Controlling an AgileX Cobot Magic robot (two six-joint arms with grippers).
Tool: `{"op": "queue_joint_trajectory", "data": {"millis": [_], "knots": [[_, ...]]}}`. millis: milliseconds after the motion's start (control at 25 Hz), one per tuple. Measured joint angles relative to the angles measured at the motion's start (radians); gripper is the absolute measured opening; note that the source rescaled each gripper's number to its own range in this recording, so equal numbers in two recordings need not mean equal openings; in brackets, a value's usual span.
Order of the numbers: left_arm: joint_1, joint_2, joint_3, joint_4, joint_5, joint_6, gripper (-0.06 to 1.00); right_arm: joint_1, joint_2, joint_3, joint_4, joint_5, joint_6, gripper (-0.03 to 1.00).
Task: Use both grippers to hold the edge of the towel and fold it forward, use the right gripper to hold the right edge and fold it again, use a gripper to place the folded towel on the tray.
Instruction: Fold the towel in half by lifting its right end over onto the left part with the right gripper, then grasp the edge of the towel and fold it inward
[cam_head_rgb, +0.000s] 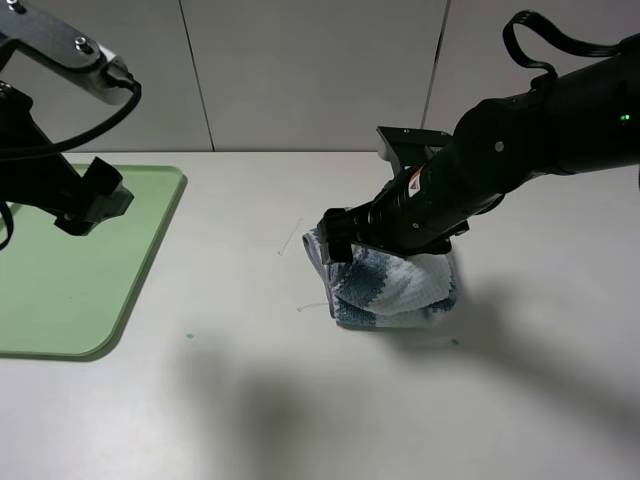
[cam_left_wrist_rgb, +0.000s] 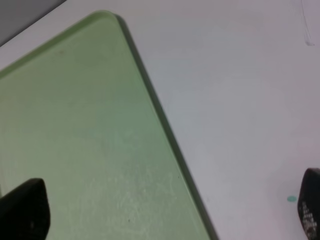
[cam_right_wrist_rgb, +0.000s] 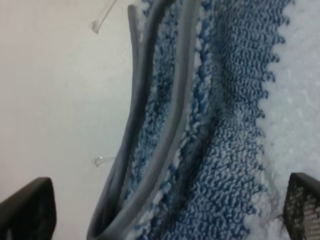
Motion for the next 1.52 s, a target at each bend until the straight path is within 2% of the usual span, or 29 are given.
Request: {"op": "queue_joint_trajectory", "data": {"millis": [240, 440, 640, 960, 1120, 1320, 1440, 1520], "knots": [[0.0, 0.0, 0.0, 0.0, 0.0, 0.0, 1.0, 0.031, 0.0, 0.0, 0.027, -0.012, 0.0, 1.0], [0.0, 0.0, 0.0, 0.0, 0.0, 0.0, 1.0, 0.068, 0.0, 0.0, 0.032, -0.06, 0.0, 1.0], [0.0, 0.0, 0.0, 0.0, 0.0, 0.0, 1.0, 0.07, -0.006, -0.001, 0.032, -0.081, -0.001, 1.0], [0.0, 0.0, 0.0, 0.0, 0.0, 0.0, 1.0, 0.07, -0.113, -0.001, -0.074, -0.069, -0.004, 1.0], [0.0, 0.0, 0.0, 0.0, 0.0, 0.0, 1.0, 0.061, -0.19, -0.004, -0.145, 0.015, -0.012, 1.0], [0.0, 0.0, 0.0, 0.0, 0.0, 0.0, 1.0, 0.047, -0.285, -0.004, -0.257, 0.196, -0.038, 1.0], [0.0, 0.0, 0.0, 0.0, 0.0, 0.0, 1.0, 0.047, -0.335, -0.004, -0.33, 0.311, -0.097, 1.0], [0.0, 0.0, 0.0, 0.0, 0.0, 0.0, 1.0, 0.047, -0.361, -0.004, -0.341, 0.362, -0.163, 1.0]]}}
